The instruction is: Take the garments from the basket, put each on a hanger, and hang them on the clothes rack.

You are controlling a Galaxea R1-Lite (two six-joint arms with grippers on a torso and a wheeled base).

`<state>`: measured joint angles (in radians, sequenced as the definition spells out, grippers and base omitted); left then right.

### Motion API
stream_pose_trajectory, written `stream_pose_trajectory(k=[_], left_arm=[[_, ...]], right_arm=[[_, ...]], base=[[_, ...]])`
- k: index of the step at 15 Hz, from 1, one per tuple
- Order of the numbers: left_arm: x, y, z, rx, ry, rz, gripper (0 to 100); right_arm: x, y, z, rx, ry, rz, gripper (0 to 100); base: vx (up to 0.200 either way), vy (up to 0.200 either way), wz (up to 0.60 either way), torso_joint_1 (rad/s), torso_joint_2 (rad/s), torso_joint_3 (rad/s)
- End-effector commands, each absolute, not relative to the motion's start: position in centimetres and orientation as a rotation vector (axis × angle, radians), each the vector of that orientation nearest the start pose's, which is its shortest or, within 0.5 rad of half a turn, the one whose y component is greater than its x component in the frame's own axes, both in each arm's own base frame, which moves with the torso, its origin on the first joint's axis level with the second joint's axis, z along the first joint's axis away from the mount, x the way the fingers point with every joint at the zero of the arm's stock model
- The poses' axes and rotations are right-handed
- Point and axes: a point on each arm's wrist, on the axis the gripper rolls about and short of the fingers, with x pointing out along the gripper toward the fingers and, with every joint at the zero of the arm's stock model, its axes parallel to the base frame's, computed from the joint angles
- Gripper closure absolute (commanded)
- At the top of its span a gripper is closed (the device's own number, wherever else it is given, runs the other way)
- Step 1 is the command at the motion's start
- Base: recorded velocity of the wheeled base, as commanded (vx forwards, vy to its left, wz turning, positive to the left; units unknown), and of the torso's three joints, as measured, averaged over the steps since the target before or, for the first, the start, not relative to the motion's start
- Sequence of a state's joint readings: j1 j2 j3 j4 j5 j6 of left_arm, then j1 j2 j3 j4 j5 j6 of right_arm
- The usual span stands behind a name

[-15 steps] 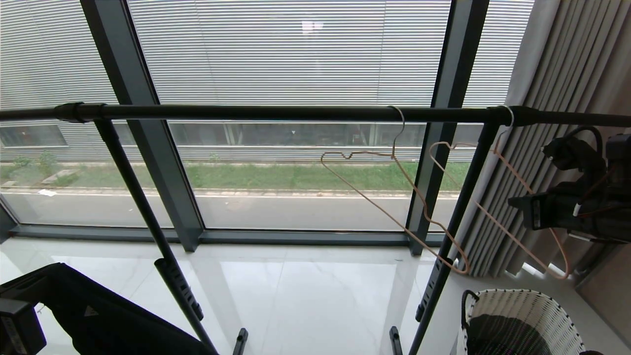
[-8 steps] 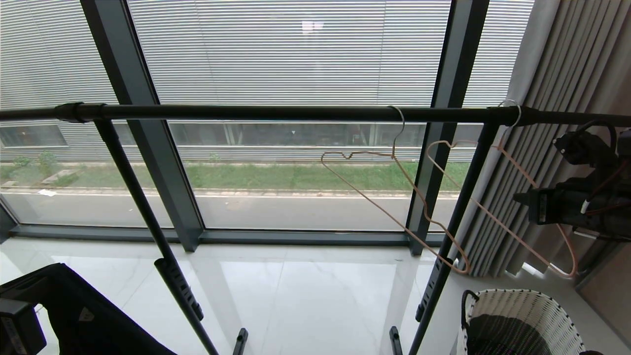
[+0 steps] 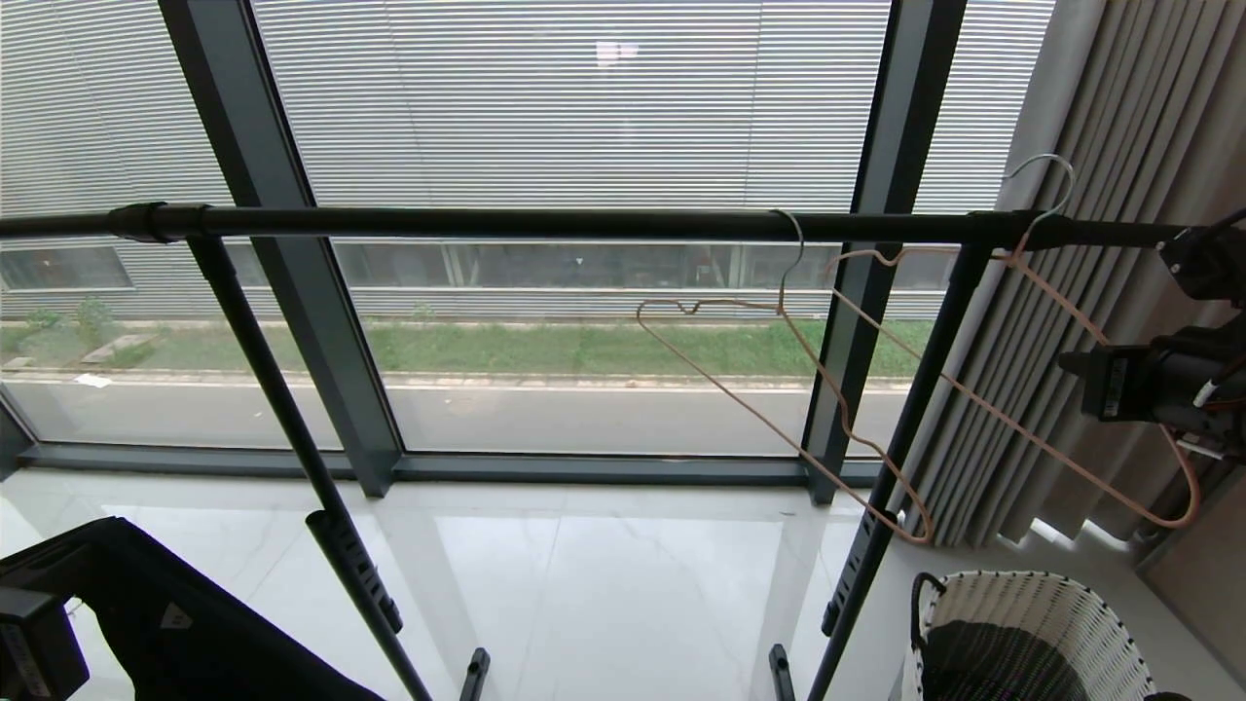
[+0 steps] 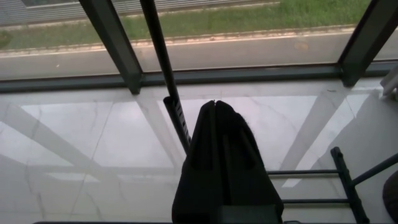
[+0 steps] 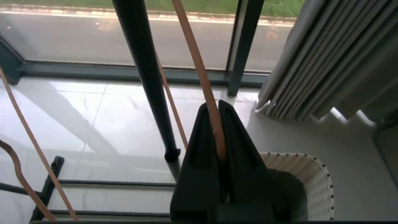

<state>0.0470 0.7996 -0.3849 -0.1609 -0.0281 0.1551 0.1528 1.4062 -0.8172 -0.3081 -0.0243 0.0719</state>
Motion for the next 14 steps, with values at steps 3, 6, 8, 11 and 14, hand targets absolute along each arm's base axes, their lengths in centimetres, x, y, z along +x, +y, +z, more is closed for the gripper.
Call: stream_pose_trajectory(k=[3,6,8,11,14], left_arm=[[8.0,0.3,18.8,0.145,0.253,0.006,100],[8.0,0.3,18.8,0.145,0.254,0.006,100],[8.1,0.3,18.9,0.145,0.253,0.006,100],[8.0,0.3,18.8,0.146,0.253,0.008,100],[8.1,0.3,18.9,0.146,0.253,0.008,100]], right_arm=[[21.9,3.1,23.4,0.050,0.270,0.105,100],[21.3,2.5,23.9,0.056,0.246,0.067,100],[21.0,2.2,23.7,0.055,0.249,0.039,100],[19.6,1.8,23.5,0.054,0.242,0.006,100],[18.4,1.0,23.0,0.053,0.243,-0.043,100]], base=[[0.000,0.000,0.00,0.000,0.00,0.000],[0.000,0.000,0.00,0.000,0.00,0.000],[0.000,0.000,0.00,0.000,0.00,0.000],[0.000,0.000,0.00,0.000,0.00,0.000],[0.000,0.000,0.00,0.000,0.00,0.000]])
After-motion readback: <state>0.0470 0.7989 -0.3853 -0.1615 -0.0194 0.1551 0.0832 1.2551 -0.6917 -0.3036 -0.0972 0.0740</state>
